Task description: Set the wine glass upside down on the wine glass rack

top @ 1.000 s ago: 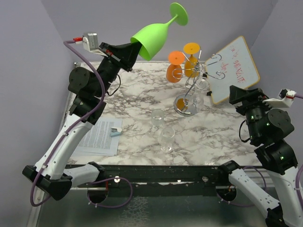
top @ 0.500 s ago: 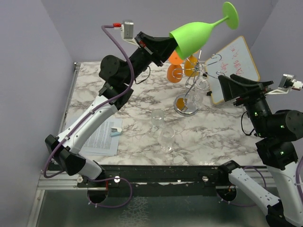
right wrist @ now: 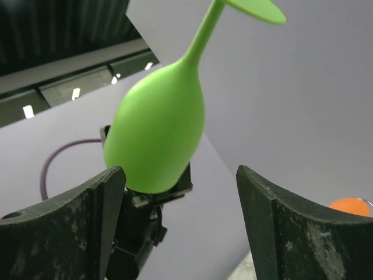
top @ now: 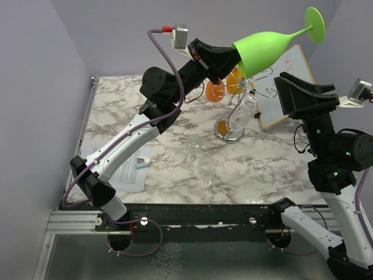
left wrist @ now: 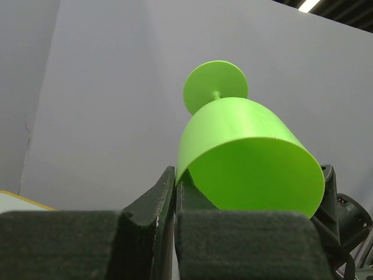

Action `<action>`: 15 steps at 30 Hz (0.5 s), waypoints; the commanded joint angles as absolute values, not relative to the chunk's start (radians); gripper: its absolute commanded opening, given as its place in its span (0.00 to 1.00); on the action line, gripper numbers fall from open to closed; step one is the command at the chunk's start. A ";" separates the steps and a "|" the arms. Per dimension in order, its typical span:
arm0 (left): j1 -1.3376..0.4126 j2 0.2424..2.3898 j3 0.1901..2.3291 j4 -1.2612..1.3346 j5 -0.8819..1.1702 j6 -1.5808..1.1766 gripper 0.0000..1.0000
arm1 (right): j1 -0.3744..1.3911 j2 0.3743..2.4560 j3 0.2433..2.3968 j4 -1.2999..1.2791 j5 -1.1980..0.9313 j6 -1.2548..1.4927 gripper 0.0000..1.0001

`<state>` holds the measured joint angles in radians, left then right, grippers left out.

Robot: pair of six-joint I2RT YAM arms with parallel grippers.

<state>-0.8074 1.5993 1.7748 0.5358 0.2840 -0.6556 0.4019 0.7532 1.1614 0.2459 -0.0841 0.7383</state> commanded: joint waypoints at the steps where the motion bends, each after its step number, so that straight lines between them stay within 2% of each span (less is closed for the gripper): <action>1: -0.815 1.565 1.726 0.608 0.304 -0.647 0.00 | 0.400 0.782 1.159 0.441 -0.072 0.840 0.81; 5: -0.819 1.529 1.651 0.661 0.326 -0.677 0.00 | 0.400 0.815 1.170 0.469 0.038 0.903 0.81; 15: -0.818 1.480 1.537 0.784 0.365 -0.713 0.00 | 0.399 0.903 1.214 0.570 0.040 0.930 0.55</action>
